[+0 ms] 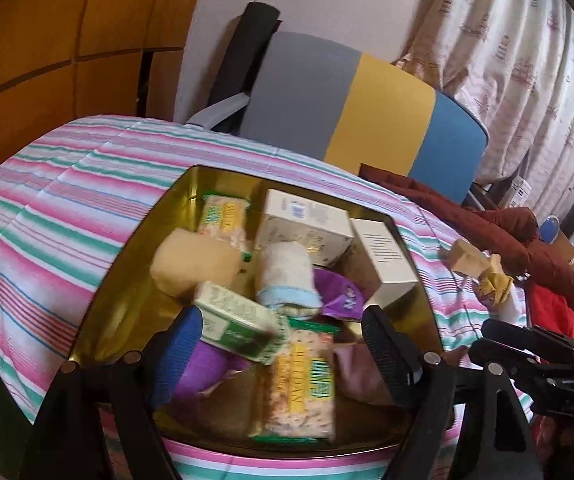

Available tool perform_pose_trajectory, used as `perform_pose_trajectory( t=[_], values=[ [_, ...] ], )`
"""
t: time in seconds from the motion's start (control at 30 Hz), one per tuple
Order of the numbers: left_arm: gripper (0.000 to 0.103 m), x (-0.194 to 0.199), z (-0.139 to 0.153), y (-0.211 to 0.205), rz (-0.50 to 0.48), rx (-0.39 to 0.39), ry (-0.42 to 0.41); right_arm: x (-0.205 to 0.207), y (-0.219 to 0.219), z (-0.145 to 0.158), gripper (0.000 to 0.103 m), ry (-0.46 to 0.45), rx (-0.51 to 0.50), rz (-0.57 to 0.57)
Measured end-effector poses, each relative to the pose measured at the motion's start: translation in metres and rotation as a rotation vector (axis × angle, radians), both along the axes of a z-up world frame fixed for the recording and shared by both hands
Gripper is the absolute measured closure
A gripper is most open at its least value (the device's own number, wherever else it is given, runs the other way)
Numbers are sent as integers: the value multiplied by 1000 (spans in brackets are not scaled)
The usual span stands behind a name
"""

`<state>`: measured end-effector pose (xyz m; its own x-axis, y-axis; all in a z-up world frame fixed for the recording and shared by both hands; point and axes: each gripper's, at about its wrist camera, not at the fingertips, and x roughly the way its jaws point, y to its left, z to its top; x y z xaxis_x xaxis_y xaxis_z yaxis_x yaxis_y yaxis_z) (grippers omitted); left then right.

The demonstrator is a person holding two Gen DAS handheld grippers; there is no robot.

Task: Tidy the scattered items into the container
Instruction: 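Carry the pink sock and green-white box into the gold tray and release both, then move both grippers back from the tray toward the pile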

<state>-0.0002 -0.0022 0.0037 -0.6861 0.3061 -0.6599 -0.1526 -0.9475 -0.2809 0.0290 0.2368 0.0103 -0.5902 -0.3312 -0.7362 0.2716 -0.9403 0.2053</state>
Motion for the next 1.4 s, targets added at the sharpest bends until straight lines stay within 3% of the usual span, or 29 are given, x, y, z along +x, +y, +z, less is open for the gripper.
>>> perform_pose_trajectory(
  t=[0.3,0.5,0.77,0.87,1.03,1.1,1.27,1.4],
  values=[
    [20,7,9,51,-129,-40,23,-1,55,-2,38,-15,2,-111],
    [20,14,13,89,-218,-71,36,-14,114,-4,38,2,81,-211],
    [20,27,15,128,-311,-94,46,-51,211,-32,38,-130,123,-348],
    [20,31,14,139,-339,-113,49,-49,246,-37,38,-163,123,-443],
    [20,31,10,152,-366,-113,33,-25,305,-30,37,-116,176,-671],
    [20,29,9,158,-375,-104,24,-17,318,-29,36,-97,197,-713],
    [20,27,8,178,-398,-126,31,-11,337,-37,26,-119,23,-752],
    [20,24,8,194,-423,-129,27,-22,322,-44,21,-152,16,-696]
  ],
)
